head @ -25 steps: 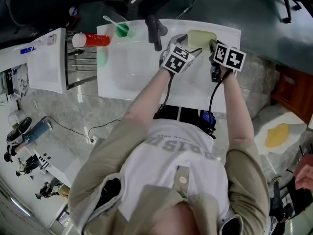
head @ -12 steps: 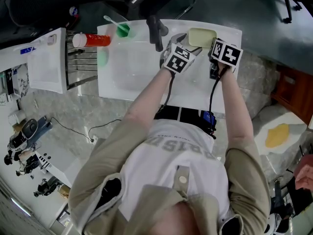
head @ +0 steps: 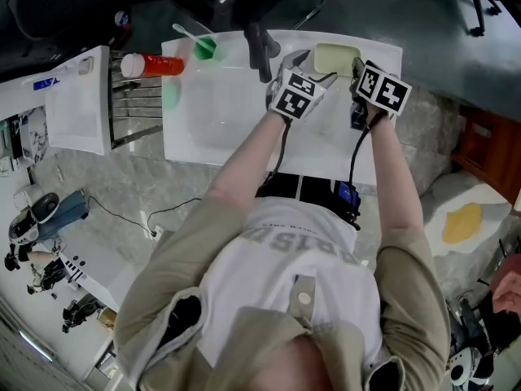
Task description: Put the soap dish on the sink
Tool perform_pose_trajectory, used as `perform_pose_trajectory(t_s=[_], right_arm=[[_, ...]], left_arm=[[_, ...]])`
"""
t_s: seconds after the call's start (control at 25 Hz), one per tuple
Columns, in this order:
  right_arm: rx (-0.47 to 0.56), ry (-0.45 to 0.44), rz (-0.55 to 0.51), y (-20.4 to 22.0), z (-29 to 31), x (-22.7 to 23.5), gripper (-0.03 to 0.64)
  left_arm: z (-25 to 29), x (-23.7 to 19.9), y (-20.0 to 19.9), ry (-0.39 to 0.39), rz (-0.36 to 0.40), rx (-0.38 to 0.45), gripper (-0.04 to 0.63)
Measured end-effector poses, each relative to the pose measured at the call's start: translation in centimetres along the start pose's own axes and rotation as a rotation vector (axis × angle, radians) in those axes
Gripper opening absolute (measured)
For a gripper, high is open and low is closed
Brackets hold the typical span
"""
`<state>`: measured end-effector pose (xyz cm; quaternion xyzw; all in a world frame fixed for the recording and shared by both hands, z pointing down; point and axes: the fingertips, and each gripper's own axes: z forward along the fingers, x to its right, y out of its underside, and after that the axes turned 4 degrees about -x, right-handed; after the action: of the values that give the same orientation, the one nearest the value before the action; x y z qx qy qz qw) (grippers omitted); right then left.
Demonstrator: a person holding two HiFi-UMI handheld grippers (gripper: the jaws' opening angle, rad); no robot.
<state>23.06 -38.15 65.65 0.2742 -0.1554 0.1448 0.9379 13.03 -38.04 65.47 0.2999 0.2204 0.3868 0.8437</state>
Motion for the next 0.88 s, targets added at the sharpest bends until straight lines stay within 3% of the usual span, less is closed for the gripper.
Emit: perform_pose_trajectory(t_s=[0.44,0.68,0.88], right_arm=[[0.247,-0.143,-0.032,-2.5,-7.1,-1.6,0.132],[0.369,-0.201,-0.158,-2.3,-13.4,-3.6,0.095],[0.468,-0.212,-0.302,-1.4,-19.1,-5.3,0.084]], left_arm=[[-4.4,1.0,-1.7,-0.026,-0.082,0.117,0.365],[-9.9,2.8,-3.2,-0.079,-0.093,0.252,0.246],[-14.9,4.8,-4.5,-0.155,-0.046,0.348,0.149]])
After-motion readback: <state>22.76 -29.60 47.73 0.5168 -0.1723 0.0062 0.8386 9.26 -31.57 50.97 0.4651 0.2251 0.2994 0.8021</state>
